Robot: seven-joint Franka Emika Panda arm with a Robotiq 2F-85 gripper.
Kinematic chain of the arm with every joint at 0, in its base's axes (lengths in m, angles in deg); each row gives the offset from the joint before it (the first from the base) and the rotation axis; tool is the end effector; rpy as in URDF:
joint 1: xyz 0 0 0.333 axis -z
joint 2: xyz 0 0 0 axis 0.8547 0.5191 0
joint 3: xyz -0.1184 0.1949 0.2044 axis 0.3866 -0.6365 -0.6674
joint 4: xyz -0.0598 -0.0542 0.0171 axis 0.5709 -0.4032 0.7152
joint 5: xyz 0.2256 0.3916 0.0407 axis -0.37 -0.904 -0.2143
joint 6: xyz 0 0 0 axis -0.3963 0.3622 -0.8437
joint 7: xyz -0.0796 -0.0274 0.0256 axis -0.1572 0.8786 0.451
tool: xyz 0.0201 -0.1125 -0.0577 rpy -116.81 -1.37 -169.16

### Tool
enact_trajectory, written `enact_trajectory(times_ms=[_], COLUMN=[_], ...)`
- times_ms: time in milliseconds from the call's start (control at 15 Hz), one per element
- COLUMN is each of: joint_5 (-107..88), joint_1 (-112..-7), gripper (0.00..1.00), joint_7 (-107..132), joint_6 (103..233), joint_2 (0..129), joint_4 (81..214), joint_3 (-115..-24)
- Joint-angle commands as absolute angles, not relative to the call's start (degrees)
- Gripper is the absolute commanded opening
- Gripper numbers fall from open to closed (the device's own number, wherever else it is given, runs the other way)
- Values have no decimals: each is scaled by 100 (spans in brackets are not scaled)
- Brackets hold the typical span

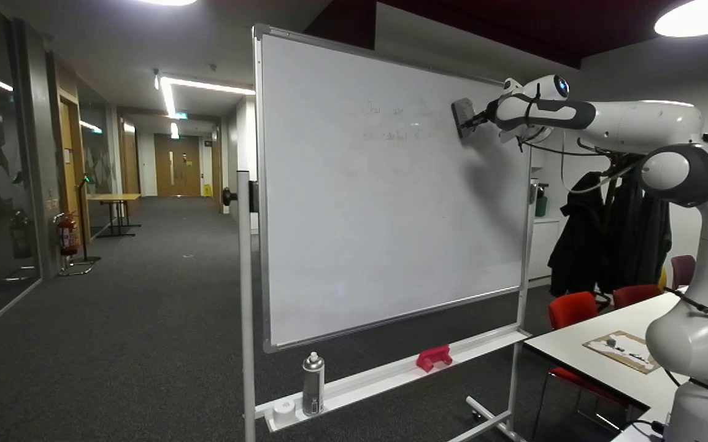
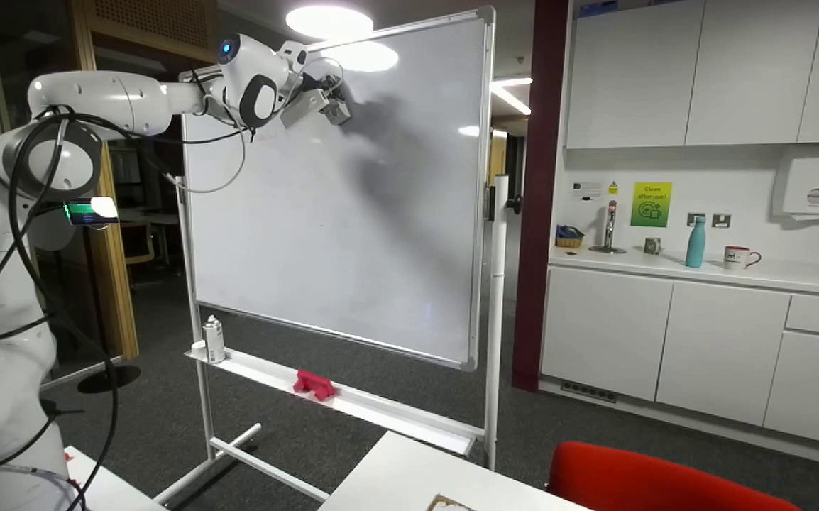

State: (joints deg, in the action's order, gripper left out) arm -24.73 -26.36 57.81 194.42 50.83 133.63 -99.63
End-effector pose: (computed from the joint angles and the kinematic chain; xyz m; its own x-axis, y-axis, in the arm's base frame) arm 0.6590 -0.0953 0.8478 0.1717 0.4474 0.8777 0.0411 -0.8934 0.4474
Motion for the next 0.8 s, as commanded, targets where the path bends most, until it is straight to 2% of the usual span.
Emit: enact_trajectory(times_ms=[0,733], joint_5=[-2235,-2685], joint_1=[-2868,-2559], gripper=[35,35], joint_7=[5780,5711], joint_6=[19350,19088], joint_2=[5432,5667], joint_4=[13065,12539], joint_3=[-10160,-9933])
